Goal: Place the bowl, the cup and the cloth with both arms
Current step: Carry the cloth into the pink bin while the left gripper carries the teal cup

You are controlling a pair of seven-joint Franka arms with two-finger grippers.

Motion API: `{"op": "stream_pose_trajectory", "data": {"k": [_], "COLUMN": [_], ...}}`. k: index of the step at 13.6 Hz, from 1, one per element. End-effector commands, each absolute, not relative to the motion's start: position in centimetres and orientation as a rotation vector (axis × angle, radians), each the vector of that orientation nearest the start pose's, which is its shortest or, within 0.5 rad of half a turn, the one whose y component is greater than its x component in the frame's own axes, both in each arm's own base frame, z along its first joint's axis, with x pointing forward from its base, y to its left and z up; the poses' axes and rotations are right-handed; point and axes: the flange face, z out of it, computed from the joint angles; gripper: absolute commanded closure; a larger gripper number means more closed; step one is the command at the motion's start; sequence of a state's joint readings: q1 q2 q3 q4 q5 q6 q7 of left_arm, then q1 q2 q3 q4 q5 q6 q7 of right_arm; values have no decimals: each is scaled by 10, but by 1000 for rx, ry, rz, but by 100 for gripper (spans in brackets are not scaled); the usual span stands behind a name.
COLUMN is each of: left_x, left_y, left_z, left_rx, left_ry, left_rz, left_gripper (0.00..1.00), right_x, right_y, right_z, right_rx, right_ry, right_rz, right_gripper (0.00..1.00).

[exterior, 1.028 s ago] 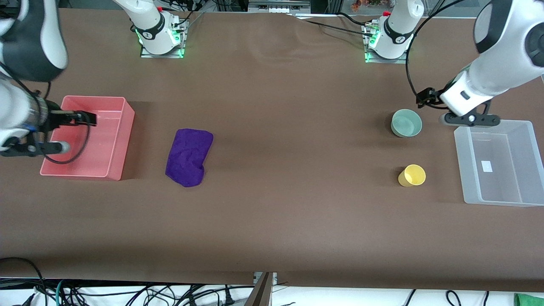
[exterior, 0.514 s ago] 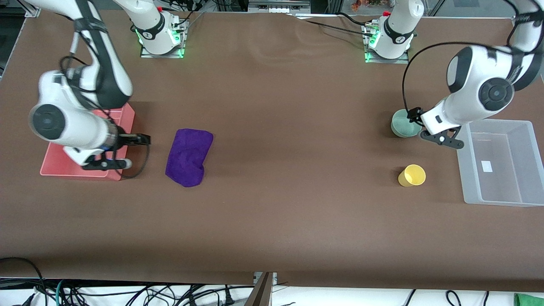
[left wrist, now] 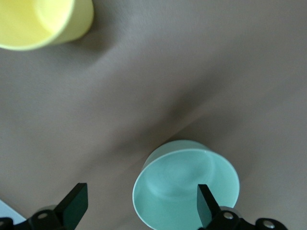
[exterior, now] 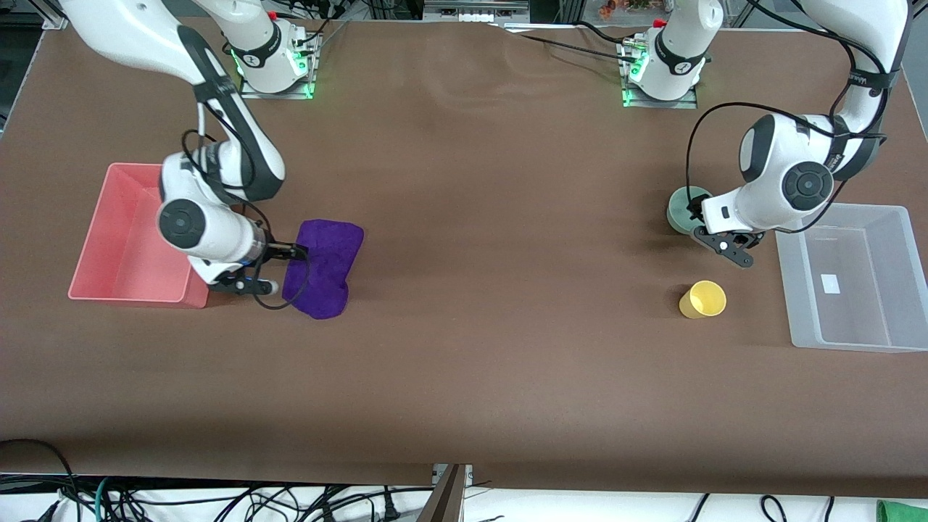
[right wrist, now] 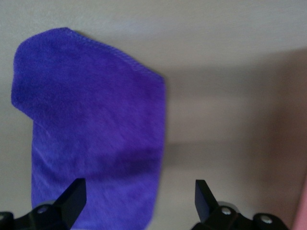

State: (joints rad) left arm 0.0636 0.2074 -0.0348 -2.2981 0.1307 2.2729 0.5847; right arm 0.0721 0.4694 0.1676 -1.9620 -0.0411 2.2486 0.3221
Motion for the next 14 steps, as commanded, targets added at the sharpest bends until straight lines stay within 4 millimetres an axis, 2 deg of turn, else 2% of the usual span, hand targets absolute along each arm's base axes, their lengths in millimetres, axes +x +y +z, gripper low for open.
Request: {"op": "stream_pose_trajectory", "data": {"k": [1, 2, 4, 6, 7, 8, 9, 11, 12, 14], "left_x": [476, 469, 461, 462, 463, 462, 463, 468, 473, 478], "left_y": [22, 28, 26, 29, 32, 37, 39, 41, 44, 46], "left_z": [219, 213, 203, 188, 182, 180, 184, 189, 193, 201], "left_rx": [-2912, -2921, -2918, -2899, -2894, -2896, -2885, -2850, -2842, -2832], "left_ry": [1100, 1088, 1099, 1167, 1189, 1193, 1218, 1296, 1305, 1312], "left_rz": [362, 344, 300, 280, 260, 262, 254, 237, 223, 203], "left_gripper": [1, 5, 11, 25, 46, 74, 100, 100, 100, 100], "right_x": [581, 582, 582, 582, 582, 582, 582, 582, 582, 584], "right_y": [153, 158, 167, 170, 170, 170, 170, 170, 170, 170], "right_z": [198, 189, 182, 178, 174, 172, 170, 169, 168, 171], "right_rx": [-3110, -3104, -3099, -3095, -3096, -3093, -3092, -3093, -3094, -3094], "right_ry": [116, 130, 145, 142, 139, 140, 138, 126, 117, 106], "right_rz": [244, 223, 197, 181, 183, 172, 170, 176, 181, 171], "right_gripper": [0, 0, 0, 0, 2, 17, 41, 89, 100, 100]}}
